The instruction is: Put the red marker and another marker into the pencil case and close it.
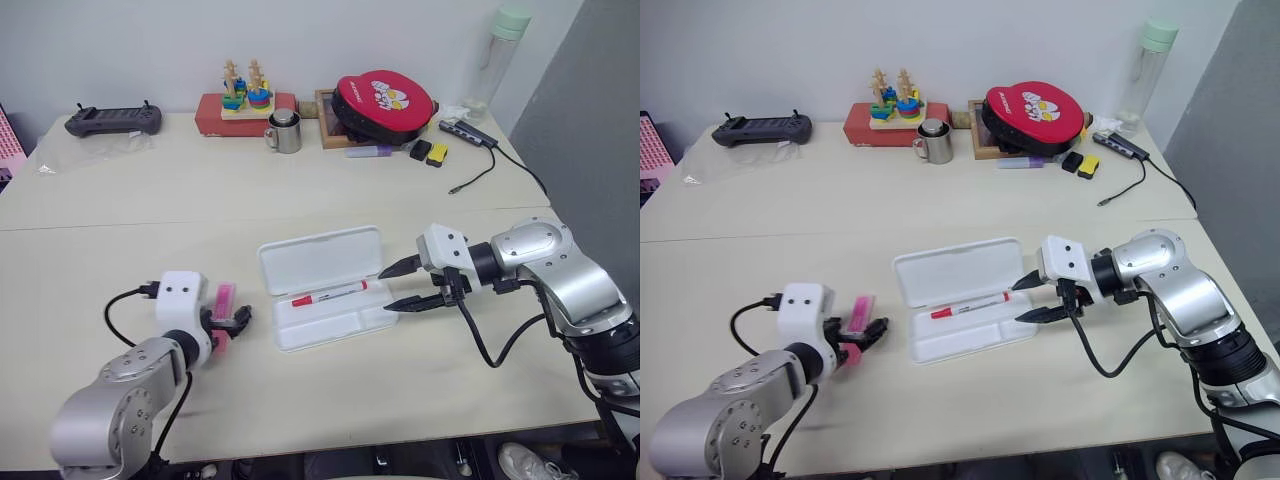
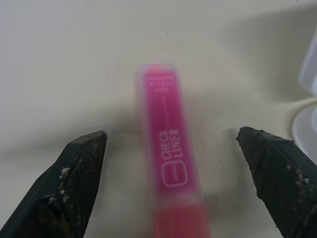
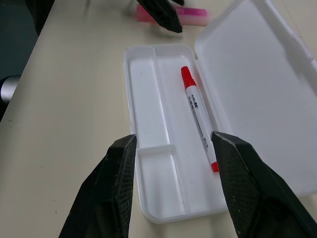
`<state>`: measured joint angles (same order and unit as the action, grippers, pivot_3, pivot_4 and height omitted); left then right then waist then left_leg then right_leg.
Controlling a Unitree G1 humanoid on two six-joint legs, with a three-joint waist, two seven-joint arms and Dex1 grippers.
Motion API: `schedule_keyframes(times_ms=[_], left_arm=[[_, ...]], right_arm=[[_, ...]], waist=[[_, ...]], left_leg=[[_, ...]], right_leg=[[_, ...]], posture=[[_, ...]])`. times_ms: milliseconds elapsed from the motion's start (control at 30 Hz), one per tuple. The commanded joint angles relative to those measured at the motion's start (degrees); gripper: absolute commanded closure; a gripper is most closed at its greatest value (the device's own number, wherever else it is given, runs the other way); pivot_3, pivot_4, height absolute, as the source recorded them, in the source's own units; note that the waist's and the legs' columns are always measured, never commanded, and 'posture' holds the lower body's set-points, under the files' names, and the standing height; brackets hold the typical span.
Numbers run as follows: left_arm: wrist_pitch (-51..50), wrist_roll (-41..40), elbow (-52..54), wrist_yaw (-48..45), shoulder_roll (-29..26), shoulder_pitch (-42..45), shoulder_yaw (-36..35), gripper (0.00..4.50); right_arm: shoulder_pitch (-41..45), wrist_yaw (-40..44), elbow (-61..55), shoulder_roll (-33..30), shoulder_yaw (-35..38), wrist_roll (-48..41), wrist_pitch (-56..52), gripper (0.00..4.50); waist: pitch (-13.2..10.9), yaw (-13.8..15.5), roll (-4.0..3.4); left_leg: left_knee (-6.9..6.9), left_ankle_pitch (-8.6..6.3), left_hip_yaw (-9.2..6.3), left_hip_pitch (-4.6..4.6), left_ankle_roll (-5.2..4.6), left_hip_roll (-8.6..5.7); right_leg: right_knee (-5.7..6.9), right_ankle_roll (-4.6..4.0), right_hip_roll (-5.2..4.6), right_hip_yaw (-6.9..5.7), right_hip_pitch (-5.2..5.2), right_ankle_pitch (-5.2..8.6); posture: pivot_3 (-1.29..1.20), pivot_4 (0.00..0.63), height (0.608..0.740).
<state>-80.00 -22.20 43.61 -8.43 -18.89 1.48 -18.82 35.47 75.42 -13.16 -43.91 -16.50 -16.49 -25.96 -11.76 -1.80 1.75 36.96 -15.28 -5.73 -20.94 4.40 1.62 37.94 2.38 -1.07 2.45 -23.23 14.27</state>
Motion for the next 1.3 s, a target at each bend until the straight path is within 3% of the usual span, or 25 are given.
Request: schedule_keyframes(times_ms=[33,467,733,900,1000,1067,1233,1300], left_arm=[[-1.0,0.5,-0.4,0.3,0.2,0.3,0.3,0.54],[-1.7,2.5,-2.4,0.8,0.0,1.0,-0.7,3.19],[-0.7,2.7,-1.2,-0.4,-2.9,0.6,-0.6,3.29],[4.5,2.2,1.9,-7.2,-15.8,-3.2,3.3,3.29],[9.9,-0.7,4.2,-19.2,-29.7,-4.2,3.5,3.29],[13.7,-2.5,4.5,-25.2,-35.5,-3.0,4.1,3.29],[20.1,-5.6,3.1,-32.2,-39.0,3.1,8.8,3.29],[24.0,-4.6,0.7,-35.1,-38.6,7.5,15.7,3.29]], right_arm=[[0.3,0.0,-0.9,-0.4,0.7,0.1,0.8,2.02],[-0.3,-0.2,-1.0,-0.6,1.0,0.1,1.1,2.02],[-0.3,0.0,-0.7,-0.6,0.9,0.1,1.5,2.02],[-0.3,0.0,-0.8,-0.7,1.0,0.0,1.4,2.02],[-0.2,0.2,-0.4,-0.7,0.8,0.2,1.7,2.02],[0.0,0.2,-0.2,-0.7,0.8,0.2,1.8,2.02],[0.1,0.2,0.1,-0.5,0.6,0.4,2.2,2.02],[0.1,0.1,-0.3,-0.6,0.6,0.2,1.8,2.02]], waist=[[0.0,0.0,0.0],[0.0,0.0,-0.02],[0.0,0.0,-0.02],[0.0,-0.2,-0.03],[0.0,-0.1,0.02],[0.0,0.0,-0.07],[-0.1,0.1,-0.12],[-0.1,0.0,-0.14]], left_leg=[[0.0,0.0,-0.01,0.0,0.0,0.0],[0.01,0.0,0.0,0.01,0.0,-0.02],[0.01,0.0,0.0,0.02,0.0,-0.02],[-0.05,0.0,0.01,0.01,0.0,0.0],[-0.06,0.0,-0.03,-0.05,0.0,0.02],[-0.05,0.0,-0.01,-0.05,0.0,0.03],[-0.07,-0.01,0.1,-0.07,0.0,-0.04],[-0.1,-0.01,0.11,-0.09,-0.01,-0.02]], right_leg=[[0.01,-0.01,0.0,0.0,0.0,0.0],[0.01,0.03,-0.01,0.0,0.01,0.01],[0.01,0.04,-0.01,0.0,0.01,0.02],[0.01,0.02,0.0,0.01,-0.03,0.02],[-0.01,0.0,0.0,-0.04,-0.06,0.05],[0.01,-0.06,0.0,-0.05,-0.09,0.1],[-0.16,-0.07,-0.07,0.01,-0.05,0.11],[-0.19,0.03,-0.06,0.01,-0.06,0.05]], posture=[[0.0,0.15,0.74],[0.0,0.15,0.74],[0.0,0.15,0.74],[0.0,0.15,0.74],[0.0,0.15,0.74],[0.0,0.15,0.74],[0.0,0.15,0.74],[0.0,0.15,0.74]])
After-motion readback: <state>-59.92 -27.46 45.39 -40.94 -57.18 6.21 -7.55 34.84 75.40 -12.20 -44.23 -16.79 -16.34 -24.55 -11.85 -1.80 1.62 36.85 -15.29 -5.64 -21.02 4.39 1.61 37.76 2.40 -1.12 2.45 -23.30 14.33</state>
